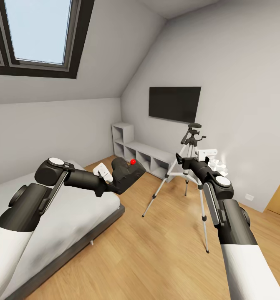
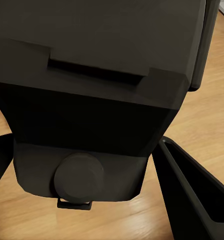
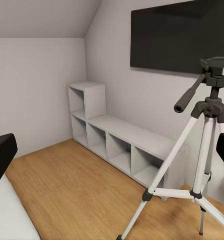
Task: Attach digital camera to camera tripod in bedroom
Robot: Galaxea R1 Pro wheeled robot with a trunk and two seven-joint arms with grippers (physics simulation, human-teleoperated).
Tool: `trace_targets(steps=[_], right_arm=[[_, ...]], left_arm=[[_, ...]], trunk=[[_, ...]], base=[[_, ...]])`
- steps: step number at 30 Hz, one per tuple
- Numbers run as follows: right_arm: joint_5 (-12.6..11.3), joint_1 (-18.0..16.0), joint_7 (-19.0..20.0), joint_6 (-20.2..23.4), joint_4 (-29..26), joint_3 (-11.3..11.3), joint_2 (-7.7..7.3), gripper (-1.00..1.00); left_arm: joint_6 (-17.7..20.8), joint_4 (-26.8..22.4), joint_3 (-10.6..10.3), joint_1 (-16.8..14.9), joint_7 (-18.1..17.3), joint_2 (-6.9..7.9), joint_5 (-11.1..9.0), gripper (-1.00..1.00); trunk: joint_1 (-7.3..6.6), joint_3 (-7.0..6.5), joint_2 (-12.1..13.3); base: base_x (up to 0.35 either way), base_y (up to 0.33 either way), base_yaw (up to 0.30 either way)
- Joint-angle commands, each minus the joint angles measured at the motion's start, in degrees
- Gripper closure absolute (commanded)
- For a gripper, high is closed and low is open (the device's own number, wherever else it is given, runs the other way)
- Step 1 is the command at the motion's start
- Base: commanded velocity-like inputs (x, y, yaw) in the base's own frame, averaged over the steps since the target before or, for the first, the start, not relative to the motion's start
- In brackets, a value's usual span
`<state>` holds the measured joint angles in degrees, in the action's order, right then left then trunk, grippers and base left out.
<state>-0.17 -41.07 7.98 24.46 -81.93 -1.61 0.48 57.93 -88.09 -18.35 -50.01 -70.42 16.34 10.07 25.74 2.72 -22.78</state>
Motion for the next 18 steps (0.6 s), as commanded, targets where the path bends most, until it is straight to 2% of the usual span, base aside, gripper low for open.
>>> trace_targets(steps=[1,4,11,18], right_arm=[[-0.01,-0.06,0.37,0.33,-0.07,-0.15,0.05,-1.00],[-0.01,-0.06,0.37,0.33,-0.07,-0.15,0.05,-1.00],[-0.01,-0.06,0.37,0.33,-0.07,-0.15,0.05,-1.00],[-0.01,-0.06,0.37,0.33,-0.07,-0.15,0.05,-1.00]], left_arm=[[0.43,-0.06,-0.02,-0.08,-0.58,0.00,0.56,1.00],[0.43,-0.06,-0.02,-0.08,-0.58,0.01,0.56,1.00],[0.45,-0.06,-0.02,-0.08,-0.60,-0.01,0.56,1.00],[0.44,-0.06,-0.02,-0.08,-0.60,-0.01,0.56,1.00]], trunk=[[0.04,0.14,-0.14],[0.04,0.14,-0.14],[0.04,0.14,-0.14],[0.04,0.14,-0.14]], base=[[0.000,0.000,0.000],[0.003,0.000,0.000],[0.155,0.001,0.000],[0.275,0.058,0.000]])
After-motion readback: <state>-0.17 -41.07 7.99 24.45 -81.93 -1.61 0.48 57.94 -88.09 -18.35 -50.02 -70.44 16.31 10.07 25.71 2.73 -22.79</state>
